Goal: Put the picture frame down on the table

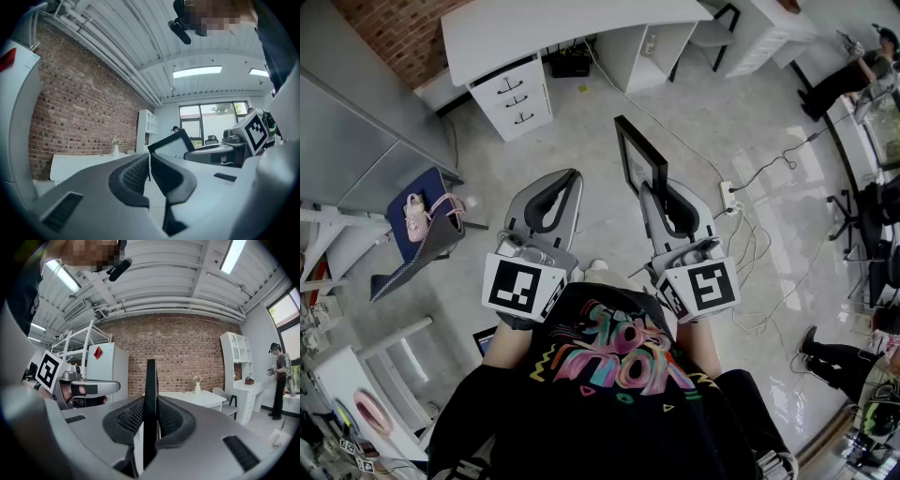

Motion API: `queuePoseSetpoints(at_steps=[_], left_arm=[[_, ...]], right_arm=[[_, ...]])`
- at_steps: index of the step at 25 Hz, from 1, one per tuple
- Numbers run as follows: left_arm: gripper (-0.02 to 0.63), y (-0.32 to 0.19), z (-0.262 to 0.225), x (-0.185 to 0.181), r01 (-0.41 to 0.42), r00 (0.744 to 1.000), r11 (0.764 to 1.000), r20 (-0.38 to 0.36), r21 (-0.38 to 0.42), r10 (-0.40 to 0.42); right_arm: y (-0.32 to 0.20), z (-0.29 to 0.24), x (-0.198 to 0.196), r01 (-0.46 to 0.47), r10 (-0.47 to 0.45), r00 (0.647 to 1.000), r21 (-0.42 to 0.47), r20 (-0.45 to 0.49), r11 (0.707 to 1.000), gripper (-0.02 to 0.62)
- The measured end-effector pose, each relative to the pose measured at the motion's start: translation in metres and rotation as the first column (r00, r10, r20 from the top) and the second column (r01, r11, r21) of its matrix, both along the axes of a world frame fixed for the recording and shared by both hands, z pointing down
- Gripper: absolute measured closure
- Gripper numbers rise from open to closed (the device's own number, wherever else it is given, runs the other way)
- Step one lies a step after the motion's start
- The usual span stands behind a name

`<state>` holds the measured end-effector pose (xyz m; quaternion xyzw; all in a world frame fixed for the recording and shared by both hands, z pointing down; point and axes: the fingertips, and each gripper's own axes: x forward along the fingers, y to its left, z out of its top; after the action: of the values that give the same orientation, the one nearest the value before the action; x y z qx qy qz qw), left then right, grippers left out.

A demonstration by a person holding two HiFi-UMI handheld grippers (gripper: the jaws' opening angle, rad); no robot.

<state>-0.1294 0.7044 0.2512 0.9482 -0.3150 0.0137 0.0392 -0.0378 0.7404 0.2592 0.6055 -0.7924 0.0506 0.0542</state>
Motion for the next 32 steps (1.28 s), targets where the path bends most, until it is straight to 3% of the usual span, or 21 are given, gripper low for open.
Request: queuePoseSetpoints(at_steps=[20, 27, 32], left_arm=[[0.575, -0.003, 0.011, 0.023, 0.042, 0.999, 0.999, 0.015, 0.015, -0.042], [0.575, -0.079, 0.026, 0.030, 0.058, 0.998, 0.998, 0.022, 0.012, -0.058], [0.575, -0.175, 0.026, 0.029, 0.071, 0.997, 0.997, 0.017, 0.011, -0.071]], right_arm=[[-0.002, 0.012, 0.025, 0.039, -0.039, 0.999, 0.005, 0.019, 0.999, 0.512], [-0.079, 0.032, 0.027, 0.066, -0.065, 0.998, -0.015, 0.027, 0.998, 0.512], [-0.173, 0.038, 0.027, 0.082, -0.081, 0.997, -0.035, 0.019, 0.996, 0.512]])
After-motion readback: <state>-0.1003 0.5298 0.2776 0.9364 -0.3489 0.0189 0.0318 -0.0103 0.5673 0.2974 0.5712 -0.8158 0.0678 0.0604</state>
